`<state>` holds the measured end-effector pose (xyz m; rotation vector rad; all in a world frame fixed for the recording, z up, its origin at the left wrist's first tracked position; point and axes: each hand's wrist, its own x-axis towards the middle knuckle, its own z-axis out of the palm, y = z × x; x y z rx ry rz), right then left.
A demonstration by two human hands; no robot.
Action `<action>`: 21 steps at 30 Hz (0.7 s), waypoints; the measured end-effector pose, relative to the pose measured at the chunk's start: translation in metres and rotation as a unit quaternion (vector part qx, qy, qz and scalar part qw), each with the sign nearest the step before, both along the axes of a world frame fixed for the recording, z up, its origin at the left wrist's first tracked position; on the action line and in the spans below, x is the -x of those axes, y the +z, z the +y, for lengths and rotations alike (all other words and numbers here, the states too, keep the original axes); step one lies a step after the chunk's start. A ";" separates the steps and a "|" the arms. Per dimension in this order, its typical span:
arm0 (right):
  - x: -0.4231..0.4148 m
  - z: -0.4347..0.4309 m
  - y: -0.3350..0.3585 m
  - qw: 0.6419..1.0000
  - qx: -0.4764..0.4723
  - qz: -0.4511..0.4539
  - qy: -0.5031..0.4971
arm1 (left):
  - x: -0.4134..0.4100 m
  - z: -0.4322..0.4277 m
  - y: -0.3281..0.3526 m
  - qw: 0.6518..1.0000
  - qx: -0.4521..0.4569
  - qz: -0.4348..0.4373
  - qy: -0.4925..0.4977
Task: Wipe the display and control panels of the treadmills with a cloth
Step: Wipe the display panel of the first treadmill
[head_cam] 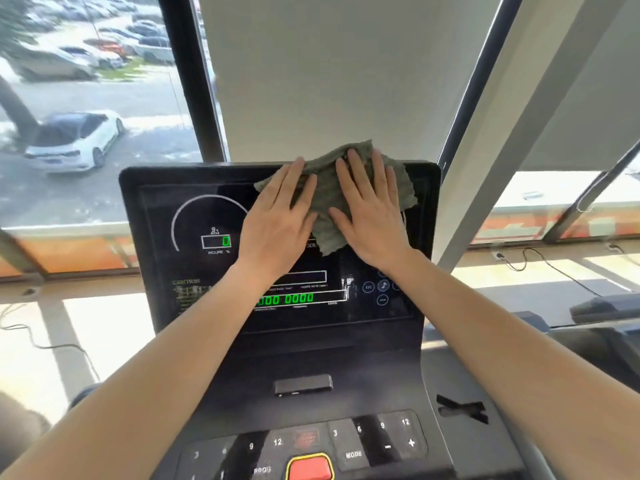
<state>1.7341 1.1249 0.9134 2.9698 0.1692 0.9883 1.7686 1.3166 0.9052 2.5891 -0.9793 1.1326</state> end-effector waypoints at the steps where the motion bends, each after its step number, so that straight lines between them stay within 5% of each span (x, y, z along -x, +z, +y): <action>1: -0.004 0.010 0.003 1.000 0.014 -0.002 0.011 | -0.002 0.014 0.000 1.000 0.009 0.000 0.009; 21: -0.051 0.204 0.010 0.974 0.145 0.021 0.174 | -0.004 0.208 -0.049 0.979 0.141 0.035 0.145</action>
